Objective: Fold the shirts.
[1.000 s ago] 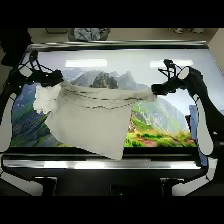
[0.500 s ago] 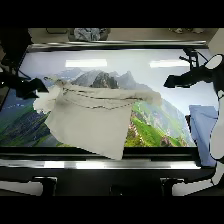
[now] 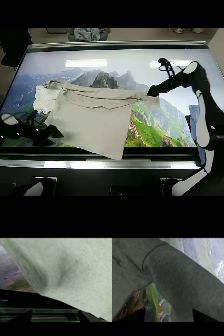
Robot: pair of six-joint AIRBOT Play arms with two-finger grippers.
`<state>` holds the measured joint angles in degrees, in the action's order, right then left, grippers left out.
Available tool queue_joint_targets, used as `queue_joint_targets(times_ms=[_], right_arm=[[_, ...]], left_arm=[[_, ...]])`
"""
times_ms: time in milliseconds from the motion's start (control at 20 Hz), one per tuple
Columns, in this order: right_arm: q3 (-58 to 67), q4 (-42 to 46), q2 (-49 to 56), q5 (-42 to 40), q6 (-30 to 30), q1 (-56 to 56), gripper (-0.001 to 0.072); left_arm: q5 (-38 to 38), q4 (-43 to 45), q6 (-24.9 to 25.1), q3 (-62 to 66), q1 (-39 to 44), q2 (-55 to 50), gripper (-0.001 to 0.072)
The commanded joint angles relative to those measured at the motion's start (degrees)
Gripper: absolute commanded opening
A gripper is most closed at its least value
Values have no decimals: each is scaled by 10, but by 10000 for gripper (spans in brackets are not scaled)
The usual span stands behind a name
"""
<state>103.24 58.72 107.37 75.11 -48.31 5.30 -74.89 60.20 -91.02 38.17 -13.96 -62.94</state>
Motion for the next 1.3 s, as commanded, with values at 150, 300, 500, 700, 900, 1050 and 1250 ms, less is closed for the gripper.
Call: queue_joint_targets(times_ms=[150, 300, 500, 700, 900, 1050, 1250], right_arm=[[1, -10, 47, -68, 65, -52, 716], [1, -14, 51, -82, 66, -53, 716], [1, -19, 53, -86, 66, -53, 716], [1, -19, 61, -121, 56, -53, 709], [1, -19, 81, -136, 12, -53, 383], [1, 5, 74, -108, 5, -49, 46], [1, 95, 13, 14, -6, 2, 47]], left_arm=[[178, -99, -43, -131, 92, 29, 720], [207, -99, -60, -131, 125, 6, 718], [257, -116, -70, -131, 153, -8, 468], [289, -118, -71, -128, 156, -7, 35], [284, -118, -58, -120, 156, 4, 34], [278, -118, -19, -104, 154, 17, 33], [260, -111, 22, -1, 96, 15, 31]])
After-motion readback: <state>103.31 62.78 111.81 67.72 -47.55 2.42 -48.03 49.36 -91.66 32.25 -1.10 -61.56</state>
